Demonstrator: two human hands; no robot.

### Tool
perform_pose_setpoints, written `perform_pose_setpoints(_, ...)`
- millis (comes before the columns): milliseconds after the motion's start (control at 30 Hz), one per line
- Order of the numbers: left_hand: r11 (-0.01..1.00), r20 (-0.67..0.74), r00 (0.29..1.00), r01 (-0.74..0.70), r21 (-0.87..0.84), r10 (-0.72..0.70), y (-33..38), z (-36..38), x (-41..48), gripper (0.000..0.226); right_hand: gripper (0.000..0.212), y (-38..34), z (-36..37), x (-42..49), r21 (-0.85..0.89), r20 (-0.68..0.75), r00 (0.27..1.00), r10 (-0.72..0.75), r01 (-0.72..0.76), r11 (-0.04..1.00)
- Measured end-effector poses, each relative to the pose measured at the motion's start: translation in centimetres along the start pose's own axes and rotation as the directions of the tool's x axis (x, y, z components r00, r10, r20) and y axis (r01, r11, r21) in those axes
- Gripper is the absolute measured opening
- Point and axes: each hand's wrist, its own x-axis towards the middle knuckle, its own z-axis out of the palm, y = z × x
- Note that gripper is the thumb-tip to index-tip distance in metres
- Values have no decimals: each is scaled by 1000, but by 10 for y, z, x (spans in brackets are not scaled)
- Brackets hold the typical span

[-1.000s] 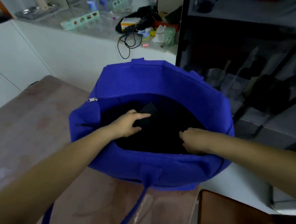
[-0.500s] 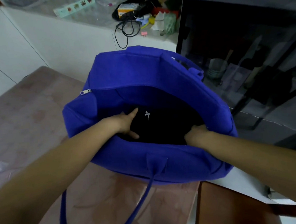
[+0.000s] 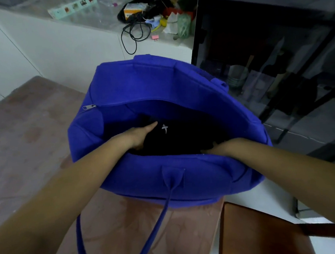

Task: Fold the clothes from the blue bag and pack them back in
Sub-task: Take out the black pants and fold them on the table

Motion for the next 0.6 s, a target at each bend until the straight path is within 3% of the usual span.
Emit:
perform_pose_setpoints(67, 999, -17, 1000, 18, 30, -18, 0, -1, -7, 86, 63, -4, -7, -7, 96, -9, 997, -73, 74, 993)
perform_pose_setpoints(133, 995, -37, 998, 49, 84, -46, 5, -9, -16, 78, 62, -16, -26, -32, 202, -140, 970, -201, 227, 953)
perform_pose_setpoints(200, 998, -91, 996, 14, 68, -8, 18, -28, -34, 70, 60, -24, -40, -64, 351, -296, 908, -297, 393, 850)
perform_pose_setpoints(267, 998, -167, 984, -67, 10, 68, 35, -53, -65, 63, 56, -30, -44, -102, 394, -405, 830, -384, 537, 746)
perform_pose_setpoints(333, 988, -227, 964, -150, -37, 138, 50, -68, -105, 57, 59, -26, -38, -140, 264, -527, 729, -438, 630, 731)
perform_pose_setpoints(433, 969, -293, 930, -243, -42, 221, 62, -68, -162, 55, 52, 1, -14, -188, -71, -791, 438, -428, 628, 775)
perform_pose_setpoints(467, 964, -324, 916, -262, -34, 237, 65, -64, -176, 55, 51, 13, -3, -201, -72, -836, 392, -384, 615, 785)
perform_pose_setpoints(600, 930, -442, 845, -363, -61, 301, 103, -37, -209, 54, 49, 61, 53, -237, 100, -865, 455, -214, 573, 813)
